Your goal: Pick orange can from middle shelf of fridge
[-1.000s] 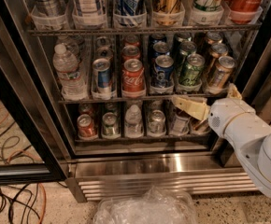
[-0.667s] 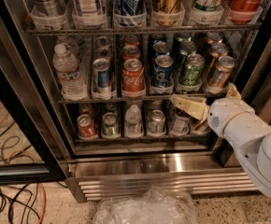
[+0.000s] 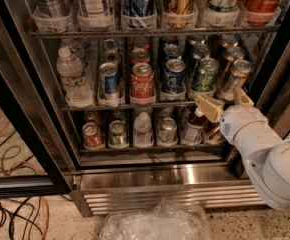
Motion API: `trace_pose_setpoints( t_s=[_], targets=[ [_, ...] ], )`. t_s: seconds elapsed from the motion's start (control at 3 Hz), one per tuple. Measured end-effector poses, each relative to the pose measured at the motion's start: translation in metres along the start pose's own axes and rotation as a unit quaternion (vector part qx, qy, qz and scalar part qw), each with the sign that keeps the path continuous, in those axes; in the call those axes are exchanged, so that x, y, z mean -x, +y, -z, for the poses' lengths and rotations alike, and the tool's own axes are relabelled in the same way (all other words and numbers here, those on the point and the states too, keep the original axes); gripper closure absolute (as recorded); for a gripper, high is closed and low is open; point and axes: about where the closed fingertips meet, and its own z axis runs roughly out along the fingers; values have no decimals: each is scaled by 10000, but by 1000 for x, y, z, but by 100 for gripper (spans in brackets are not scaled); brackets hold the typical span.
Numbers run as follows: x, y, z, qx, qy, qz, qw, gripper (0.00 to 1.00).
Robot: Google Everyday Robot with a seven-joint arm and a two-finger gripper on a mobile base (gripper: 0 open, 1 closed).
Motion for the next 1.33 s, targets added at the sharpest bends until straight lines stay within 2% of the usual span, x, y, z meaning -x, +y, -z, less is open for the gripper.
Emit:
trace_pose_setpoints(
  t_s=[0.33, 1.0, 1.33],
  targets=[
    [-2, -6, -7, -137, -99, -5, 9999, 29],
    [-2, -32, -4, -589, -44, 105, 9982, 30],
    [-5, -42, -5, -710, 19, 135, 9974, 29]
  ],
)
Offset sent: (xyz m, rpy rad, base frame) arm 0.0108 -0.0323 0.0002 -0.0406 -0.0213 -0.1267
